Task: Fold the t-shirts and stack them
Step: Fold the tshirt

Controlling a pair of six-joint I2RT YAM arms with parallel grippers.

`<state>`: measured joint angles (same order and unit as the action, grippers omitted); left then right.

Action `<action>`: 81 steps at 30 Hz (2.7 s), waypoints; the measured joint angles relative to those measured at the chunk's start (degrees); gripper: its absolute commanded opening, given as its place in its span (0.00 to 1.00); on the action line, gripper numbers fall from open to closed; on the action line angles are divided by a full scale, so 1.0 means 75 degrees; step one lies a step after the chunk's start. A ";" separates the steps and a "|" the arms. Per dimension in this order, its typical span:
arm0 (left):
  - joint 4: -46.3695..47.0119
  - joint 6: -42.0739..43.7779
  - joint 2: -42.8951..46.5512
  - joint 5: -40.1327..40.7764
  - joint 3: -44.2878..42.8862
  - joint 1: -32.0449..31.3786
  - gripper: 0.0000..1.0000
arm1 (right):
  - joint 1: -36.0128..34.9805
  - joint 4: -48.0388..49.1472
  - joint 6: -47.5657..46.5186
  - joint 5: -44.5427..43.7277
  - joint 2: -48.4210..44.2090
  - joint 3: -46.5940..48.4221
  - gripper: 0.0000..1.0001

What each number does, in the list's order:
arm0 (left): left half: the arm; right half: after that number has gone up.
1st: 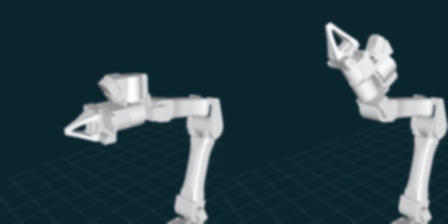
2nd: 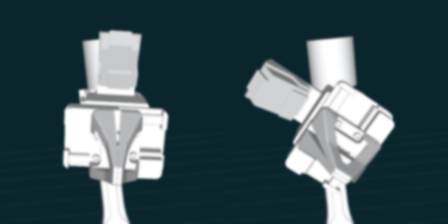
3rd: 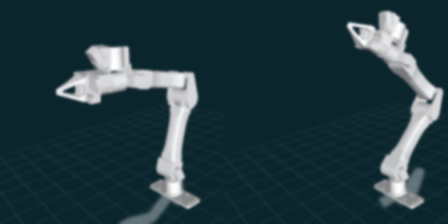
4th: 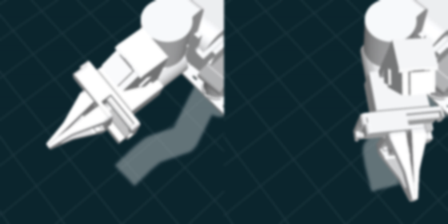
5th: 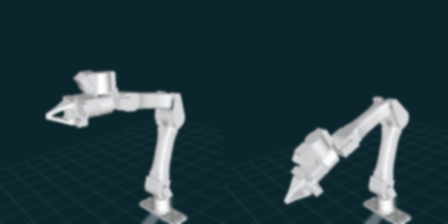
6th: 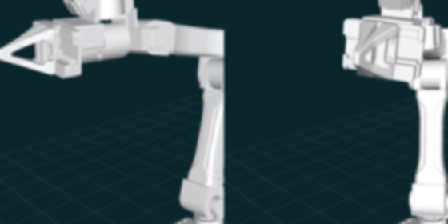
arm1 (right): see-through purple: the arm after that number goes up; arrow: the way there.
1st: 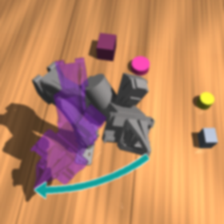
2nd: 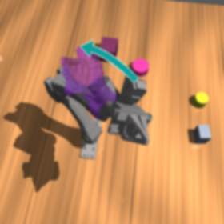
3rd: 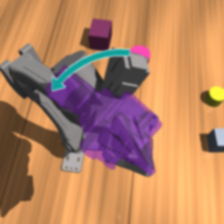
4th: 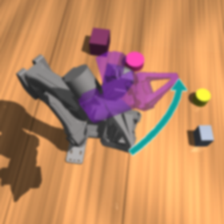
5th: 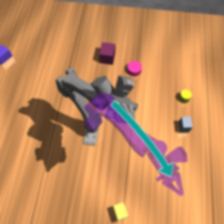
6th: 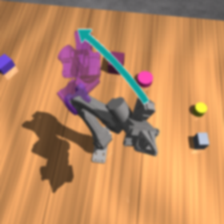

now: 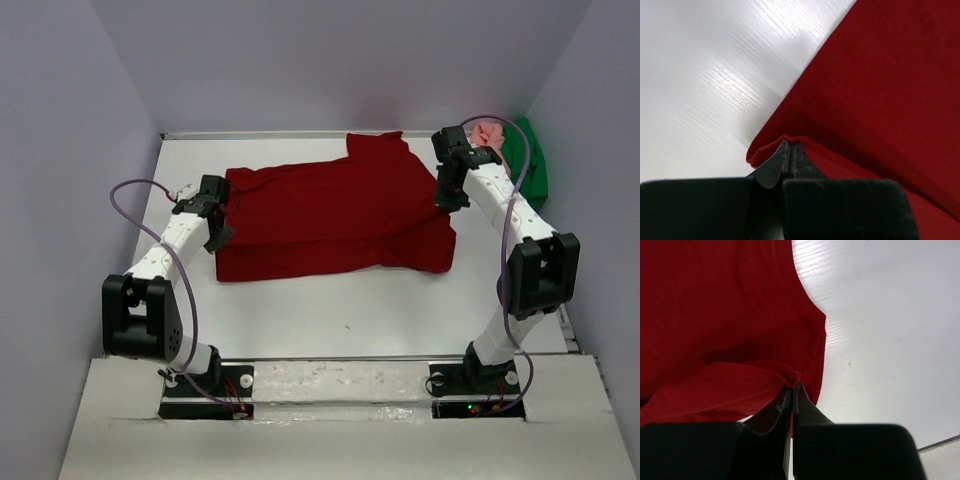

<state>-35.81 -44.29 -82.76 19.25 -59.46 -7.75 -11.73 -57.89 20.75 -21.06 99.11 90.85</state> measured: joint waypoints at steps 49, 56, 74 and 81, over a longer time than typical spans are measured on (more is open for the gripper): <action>0.0449 0.0726 0.0379 0.0073 -0.0125 0.0090 0.93 | 0.0207 0.0085 0.0286 -0.0510 0.2585 0.1311 0.00; 0.0469 0.0769 0.0417 0.0041 -0.0108 0.0090 0.92 | 0.0376 0.0009 0.0236 -0.0772 0.2617 0.1428 0.00; 0.0662 0.0831 0.0466 -0.0152 0.0131 0.0044 0.92 | 0.0411 0.0233 -0.0991 0.0344 0.3299 0.3381 0.00; 0.0664 0.0898 0.0469 -0.0169 0.0134 0.0044 0.92 | 0.0411 0.0137 -0.1046 0.0399 0.4246 0.3844 0.28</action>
<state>-30.83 -37.56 -79.24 17.98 -58.46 -7.42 -8.64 -56.86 12.91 -18.06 130.96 119.68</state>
